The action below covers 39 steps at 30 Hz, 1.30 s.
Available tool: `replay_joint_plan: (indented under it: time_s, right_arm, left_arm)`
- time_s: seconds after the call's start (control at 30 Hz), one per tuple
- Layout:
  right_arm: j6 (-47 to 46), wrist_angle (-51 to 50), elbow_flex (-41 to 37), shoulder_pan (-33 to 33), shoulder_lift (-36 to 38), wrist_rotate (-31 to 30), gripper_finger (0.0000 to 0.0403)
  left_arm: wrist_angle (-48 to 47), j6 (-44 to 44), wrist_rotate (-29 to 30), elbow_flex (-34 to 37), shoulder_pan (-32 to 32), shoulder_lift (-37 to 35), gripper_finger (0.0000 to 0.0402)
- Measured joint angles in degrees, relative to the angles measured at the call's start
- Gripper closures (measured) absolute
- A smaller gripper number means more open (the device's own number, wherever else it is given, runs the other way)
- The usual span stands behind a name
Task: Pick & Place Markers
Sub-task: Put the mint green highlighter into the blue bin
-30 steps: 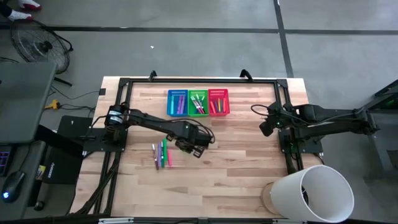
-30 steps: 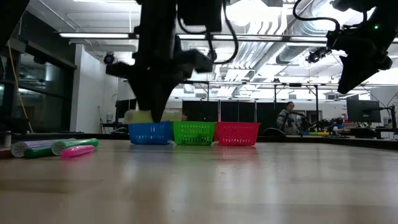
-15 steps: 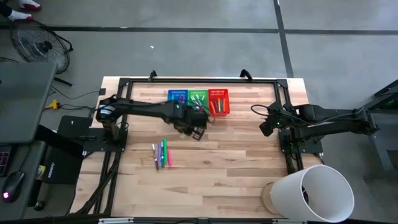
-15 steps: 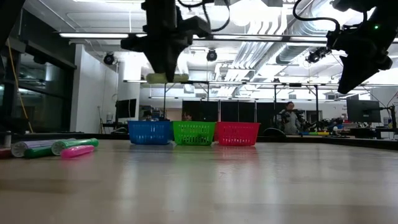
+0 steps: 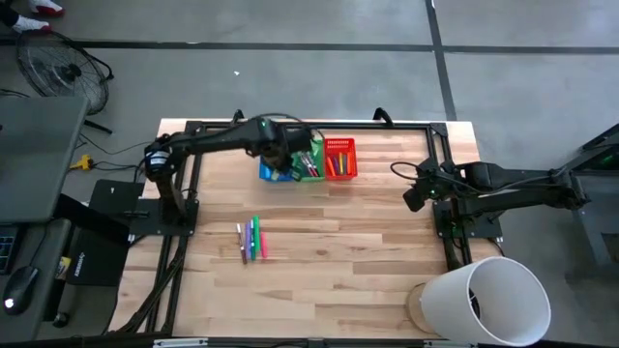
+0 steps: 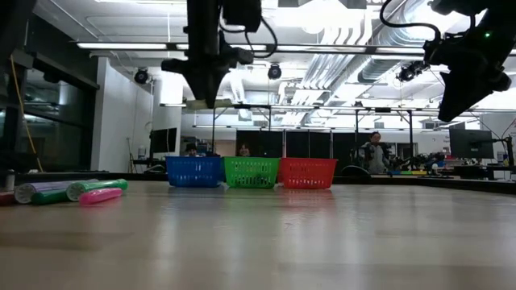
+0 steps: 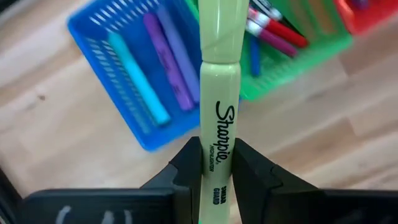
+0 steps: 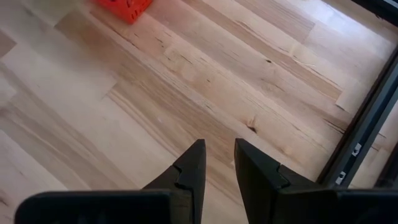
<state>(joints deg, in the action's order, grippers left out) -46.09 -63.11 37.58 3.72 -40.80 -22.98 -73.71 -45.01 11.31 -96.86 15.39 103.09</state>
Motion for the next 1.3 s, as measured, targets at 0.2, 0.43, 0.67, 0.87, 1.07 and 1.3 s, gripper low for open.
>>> replay_joint_plan:
  time_s: [0.2, 0.43, 0.67, 0.87, 1.07, 1.3]
  right_arm:
    - [-2.06, 0.0, 0.0, 0.01, 0.0, -0.26, 0.0329]
    - [-6.1, 0.0, 0.0, 0.01, 0.0, -0.7, 0.0329]
    - [-9.93, 0.02, 0.0, 0.01, 0.0, -0.87, 0.0329]
    - [-13.33, 0.04, 0.0, 0.01, 0.0, -0.85, 0.0329]
    - [-16.62, 0.05, 0.0, 0.02, 0.0, -0.67, 0.0329]
    - [-17.13, 0.77, 0.0, 0.02, 0.0, -0.66, 0.0329]
  left_arm:
    - [1.87, 5.11, -0.51, 0.03, 7.13, 1.19, 0.0341]
    - [6.84, 7.11, -4.58, 6.33, 12.74, 1.11, 0.0341]
    - [14.25, 5.76, -7.36, 13.93, 14.37, 1.16, 0.0341]
    - [19.17, 3.38, -8.38, 17.44, 15.92, 1.14, 0.0341]
    - [22.64, 1.25, -9.0, 19.3, 17.28, 1.11, 0.0341]
    - [23.11, 1.77, -9.24, 19.39, 17.26, 1.11, 0.0341]
